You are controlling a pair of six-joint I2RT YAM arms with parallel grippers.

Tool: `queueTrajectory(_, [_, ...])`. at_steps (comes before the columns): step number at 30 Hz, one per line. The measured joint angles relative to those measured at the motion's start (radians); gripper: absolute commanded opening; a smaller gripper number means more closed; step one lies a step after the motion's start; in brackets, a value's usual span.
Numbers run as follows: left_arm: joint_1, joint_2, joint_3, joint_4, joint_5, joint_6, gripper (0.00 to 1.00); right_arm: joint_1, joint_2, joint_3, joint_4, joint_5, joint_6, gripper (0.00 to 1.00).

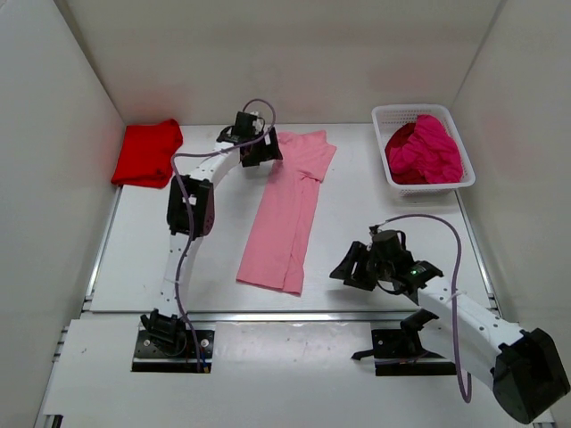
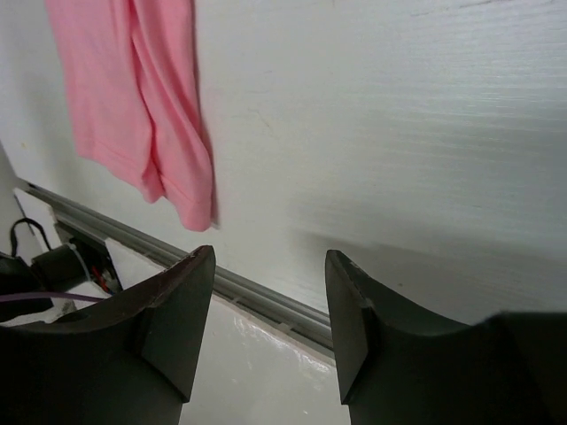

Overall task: Fold and stack the t-shirts
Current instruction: Rotate the tshirt 90 degrees

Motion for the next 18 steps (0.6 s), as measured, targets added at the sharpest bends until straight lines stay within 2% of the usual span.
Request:
queueTrajectory(2, [-0.006,-0.118,-0.179,0.017,-0.012,0.011,0.99,0.025,0.051,0.011,0.013,0.004,-0.006,0.5])
queueTrajectory(5, [-0.001,-0.398,-0.563,0.058,0.003,0.005,0.99,0.069,0.12,0.026,0.061,0.021,-0.013,0.5])
queueTrajectory(7, [0.036,-0.608,-0.817,0.089,0.021,-0.008,0.95,0.093,0.167,0.028,0.112,0.026,-0.014,0.5])
queueTrajectory(8, [0.065,-0.714,-0.933,0.103,0.026,-0.012,0.83,0.105,0.19,0.028,0.135,0.027,-0.013,0.5])
queueTrajectory(9, [0.096,-0.818,-1.045,0.106,0.031,-0.018,0.74,0.114,0.214,0.028,0.158,0.032,-0.013,0.5])
queueTrajectory(10, [0.128,-0.905,-1.134,0.111,0.032,-0.02,0.7,0.125,0.235,0.028,0.177,0.037,-0.013,0.51])
queueTrajectory(12, [0.179,-1.054,-1.284,0.089,0.04,-0.018,0.56,0.16,0.282,0.031,0.216,0.053,-0.007,0.51])
queueTrajectory(18, [0.14,-1.249,-1.572,-0.023,0.111,0.011,0.7,0.26,0.38,0.034,0.357,0.063,0.054,0.48])
